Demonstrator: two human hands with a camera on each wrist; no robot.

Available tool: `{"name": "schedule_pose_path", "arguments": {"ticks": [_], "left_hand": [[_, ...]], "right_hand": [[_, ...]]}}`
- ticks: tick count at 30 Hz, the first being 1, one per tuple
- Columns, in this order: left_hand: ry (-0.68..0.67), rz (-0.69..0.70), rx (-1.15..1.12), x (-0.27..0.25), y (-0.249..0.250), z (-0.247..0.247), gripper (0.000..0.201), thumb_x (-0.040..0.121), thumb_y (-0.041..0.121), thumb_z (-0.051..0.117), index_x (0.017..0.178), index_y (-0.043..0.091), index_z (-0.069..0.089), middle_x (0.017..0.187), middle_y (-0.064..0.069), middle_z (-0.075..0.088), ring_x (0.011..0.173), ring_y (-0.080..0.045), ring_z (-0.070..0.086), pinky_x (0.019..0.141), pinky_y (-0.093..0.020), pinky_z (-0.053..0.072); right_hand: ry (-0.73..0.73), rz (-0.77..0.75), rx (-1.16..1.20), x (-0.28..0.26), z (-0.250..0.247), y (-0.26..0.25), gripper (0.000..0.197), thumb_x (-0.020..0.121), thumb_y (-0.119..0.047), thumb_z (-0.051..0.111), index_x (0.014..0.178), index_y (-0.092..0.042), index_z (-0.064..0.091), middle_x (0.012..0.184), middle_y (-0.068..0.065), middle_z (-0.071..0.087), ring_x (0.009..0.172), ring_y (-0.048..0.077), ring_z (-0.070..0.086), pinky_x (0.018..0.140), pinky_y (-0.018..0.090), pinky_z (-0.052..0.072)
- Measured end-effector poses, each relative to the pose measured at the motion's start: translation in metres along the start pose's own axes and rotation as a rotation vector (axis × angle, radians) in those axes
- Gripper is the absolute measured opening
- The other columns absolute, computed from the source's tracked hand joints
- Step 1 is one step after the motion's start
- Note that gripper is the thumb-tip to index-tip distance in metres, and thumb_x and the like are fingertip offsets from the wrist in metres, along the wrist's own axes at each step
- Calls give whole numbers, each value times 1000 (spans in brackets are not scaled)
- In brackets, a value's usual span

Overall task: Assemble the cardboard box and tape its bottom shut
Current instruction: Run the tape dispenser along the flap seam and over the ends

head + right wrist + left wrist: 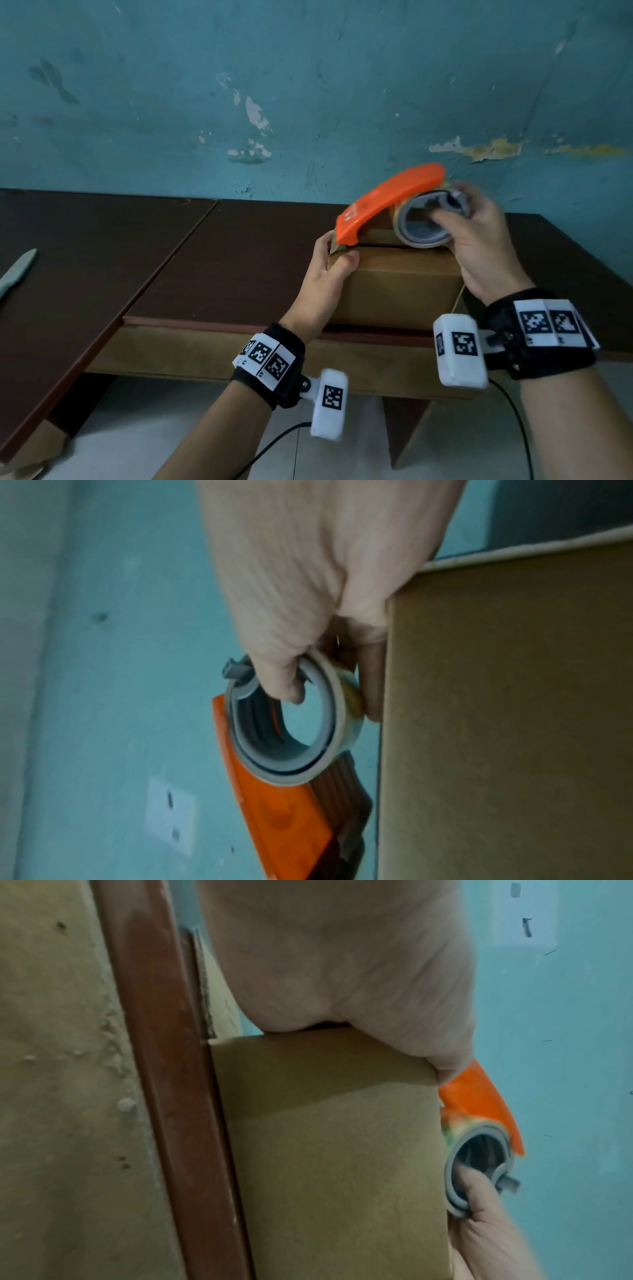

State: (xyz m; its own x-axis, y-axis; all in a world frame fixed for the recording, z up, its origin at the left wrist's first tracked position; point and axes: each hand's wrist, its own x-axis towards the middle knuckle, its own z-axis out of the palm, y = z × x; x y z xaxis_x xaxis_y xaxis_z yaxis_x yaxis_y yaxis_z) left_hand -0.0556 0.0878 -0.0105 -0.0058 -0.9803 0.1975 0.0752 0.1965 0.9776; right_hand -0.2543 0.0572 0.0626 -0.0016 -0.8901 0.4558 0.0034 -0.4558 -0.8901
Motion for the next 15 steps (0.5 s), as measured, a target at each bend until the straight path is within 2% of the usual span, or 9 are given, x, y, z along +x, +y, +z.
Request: {"name": "schedule_pose_path", "arguments": {"ticks": [1, 2, 3, 6, 9, 12, 15], "left_hand": [[-7, 9, 8, 0, 1, -1, 57, 84, 43, 60, 138, 31, 50, 131, 0, 60, 120, -9, 57, 104, -31, 44], [-10, 14, 10, 0, 1, -1, 57, 85, 41, 58, 141, 30, 48, 129, 3, 59, 116, -4, 57, 100, -26, 43], [-11, 16, 12, 0, 1, -1, 58, 86, 40, 57, 142, 29, 47, 127, 6, 59, 112, 2, 57, 97, -23, 42], [-10, 23, 24, -1, 1, -1, 59, 87, 40, 56, 143, 29, 45, 120, 10, 60, 98, 15, 58, 92, -20, 42], [-6, 18, 33, -1, 1, -2, 63, 87, 42, 56, 147, 28, 42, 119, 14, 59, 94, 22, 57, 90, -16, 41], [-11, 15, 43, -1, 1, -2, 67, 86, 44, 57, 149, 27, 40, 121, 17, 58, 96, 24, 57, 86, -9, 43], [-7, 1, 55, 0, 0, -4, 79, 80, 53, 63, 150, 27, 39, 128, 13, 59, 110, 12, 58, 91, -12, 43]], "right_hand": [[37, 4, 51, -1, -1, 0, 32, 91, 11, 61, 107, -16, 65, 108, 10, 72, 105, 27, 71, 99, 47, 56], [53, 5, 72, -1, -1, 0, 32, 91, 11, 60, 108, -16, 65, 111, 14, 71, 109, 34, 70, 102, 51, 54], [62, 3, 85, -2, -1, 0, 33, 91, 10, 61, 109, -17, 65, 113, 15, 70, 111, 35, 69, 103, 50, 53], [74, -7, 143, -3, 0, -2, 34, 92, 10, 63, 113, -18, 62, 115, 13, 68, 107, 25, 70, 100, 43, 56], [47, -15, 176, -4, -1, -4, 41, 91, 12, 62, 119, -18, 61, 123, 16, 67, 109, 24, 70, 95, 38, 58], [32, -56, 126, -3, 1, -5, 49, 90, 16, 60, 124, -20, 63, 127, 15, 68, 112, 21, 70, 94, 34, 58], [43, -63, 111, -2, 4, -6, 53, 90, 17, 58, 127, -21, 64, 124, 12, 70, 108, 17, 72, 89, 28, 59]]}}
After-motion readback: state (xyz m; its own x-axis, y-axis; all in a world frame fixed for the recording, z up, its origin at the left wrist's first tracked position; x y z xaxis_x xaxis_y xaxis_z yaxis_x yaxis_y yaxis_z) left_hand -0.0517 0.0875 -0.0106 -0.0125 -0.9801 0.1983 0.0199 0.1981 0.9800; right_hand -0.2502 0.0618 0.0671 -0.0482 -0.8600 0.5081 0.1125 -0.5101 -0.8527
